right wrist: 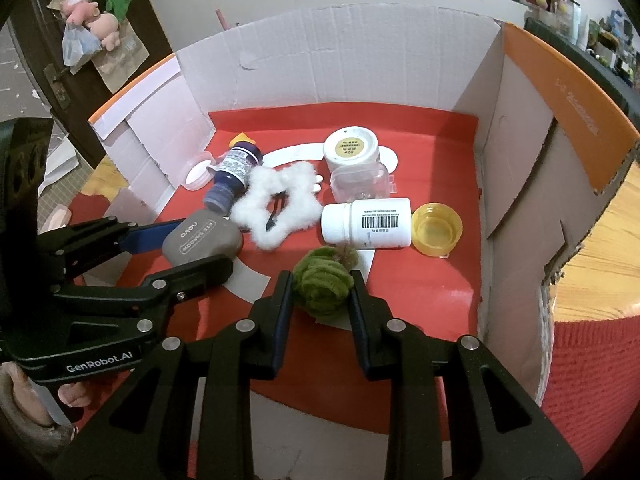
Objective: Organize objects
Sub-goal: 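Lower and release the grey case with the left gripper while the right gripper releases the green ball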
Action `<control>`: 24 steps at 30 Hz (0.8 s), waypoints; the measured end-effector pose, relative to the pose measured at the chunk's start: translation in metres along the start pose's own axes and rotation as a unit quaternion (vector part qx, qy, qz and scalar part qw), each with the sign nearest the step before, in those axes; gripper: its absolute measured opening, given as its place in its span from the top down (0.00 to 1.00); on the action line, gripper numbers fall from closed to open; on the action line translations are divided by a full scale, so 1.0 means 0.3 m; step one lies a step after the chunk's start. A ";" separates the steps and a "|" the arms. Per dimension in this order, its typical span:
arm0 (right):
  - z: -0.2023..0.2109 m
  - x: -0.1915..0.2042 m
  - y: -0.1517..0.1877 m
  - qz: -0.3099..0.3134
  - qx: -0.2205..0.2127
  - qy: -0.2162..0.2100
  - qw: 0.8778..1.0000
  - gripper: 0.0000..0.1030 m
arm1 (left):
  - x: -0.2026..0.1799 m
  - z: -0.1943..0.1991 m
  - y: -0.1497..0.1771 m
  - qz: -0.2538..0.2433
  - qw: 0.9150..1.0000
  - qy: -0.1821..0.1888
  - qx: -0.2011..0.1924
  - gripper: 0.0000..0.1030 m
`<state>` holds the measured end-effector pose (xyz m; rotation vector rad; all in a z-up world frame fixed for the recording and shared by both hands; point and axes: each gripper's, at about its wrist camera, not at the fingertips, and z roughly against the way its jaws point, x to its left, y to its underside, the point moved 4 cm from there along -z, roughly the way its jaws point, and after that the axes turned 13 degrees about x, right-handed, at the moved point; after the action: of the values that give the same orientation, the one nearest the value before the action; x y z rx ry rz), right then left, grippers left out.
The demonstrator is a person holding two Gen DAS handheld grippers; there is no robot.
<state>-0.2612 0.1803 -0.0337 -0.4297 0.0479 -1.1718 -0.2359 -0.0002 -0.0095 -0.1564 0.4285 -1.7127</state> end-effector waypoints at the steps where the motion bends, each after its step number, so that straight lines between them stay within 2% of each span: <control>1: 0.000 0.001 0.001 0.000 -0.001 0.000 1.000 0.75 | 0.000 0.003 0.001 0.000 1.000 -0.001 -0.002 0.44; 3: 0.001 0.003 0.004 0.000 -0.001 -0.001 1.000 0.74 | -0.002 0.010 0.003 0.001 1.000 -0.004 -0.007 0.40; 11: 0.011 0.009 0.016 0.001 -0.003 -0.001 1.000 0.72 | -0.016 0.035 0.013 0.000 1.000 -0.011 -0.019 0.38; 12: 0.013 0.010 0.019 0.001 -0.003 0.000 1.000 0.69 | -0.018 0.039 0.015 -0.001 1.000 -0.012 -0.021 0.37; 13: 0.015 0.010 0.021 0.001 -0.004 0.002 1.000 0.57 | -0.022 0.044 0.018 -0.002 1.000 -0.014 -0.023 0.36; 15: 0.023 0.019 0.029 0.005 -0.008 0.004 1.000 0.51 | -0.025 0.058 0.023 -0.004 0.999 -0.023 -0.031 0.33; 17: 0.028 0.023 0.030 0.007 -0.010 0.009 1.000 0.51 | -0.023 0.071 0.027 -0.003 0.999 -0.027 -0.037 0.30; 24: 0.033 0.020 0.034 0.002 -0.013 0.011 1.000 0.50 | 0.009 0.111 0.048 0.008 0.998 -0.038 -0.051 0.30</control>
<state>-0.2473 0.1811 -0.0271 -0.4397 0.0842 -1.1723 -0.2118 -0.0110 0.0155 -0.2893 0.4592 -1.6642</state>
